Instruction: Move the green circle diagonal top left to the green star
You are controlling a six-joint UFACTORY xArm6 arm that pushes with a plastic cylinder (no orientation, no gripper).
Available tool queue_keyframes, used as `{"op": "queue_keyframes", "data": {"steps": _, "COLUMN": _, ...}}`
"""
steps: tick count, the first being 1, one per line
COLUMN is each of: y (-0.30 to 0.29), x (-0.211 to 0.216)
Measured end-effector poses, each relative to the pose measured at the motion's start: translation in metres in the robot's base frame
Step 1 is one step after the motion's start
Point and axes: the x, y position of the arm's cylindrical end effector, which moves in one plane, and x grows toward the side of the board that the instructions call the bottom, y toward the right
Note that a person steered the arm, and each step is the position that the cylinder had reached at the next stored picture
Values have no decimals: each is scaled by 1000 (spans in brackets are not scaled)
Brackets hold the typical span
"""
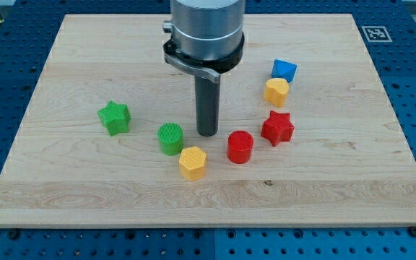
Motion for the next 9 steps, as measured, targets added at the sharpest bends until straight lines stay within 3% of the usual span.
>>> {"op": "queue_keyframes", "data": {"steps": 2, "y": -26, "x": 4}}
{"op": "queue_keyframes", "data": {"steps": 6, "y": -49, "x": 111}}
{"op": "queue_keyframes", "data": {"steps": 9, "y": -40, "x": 83}}
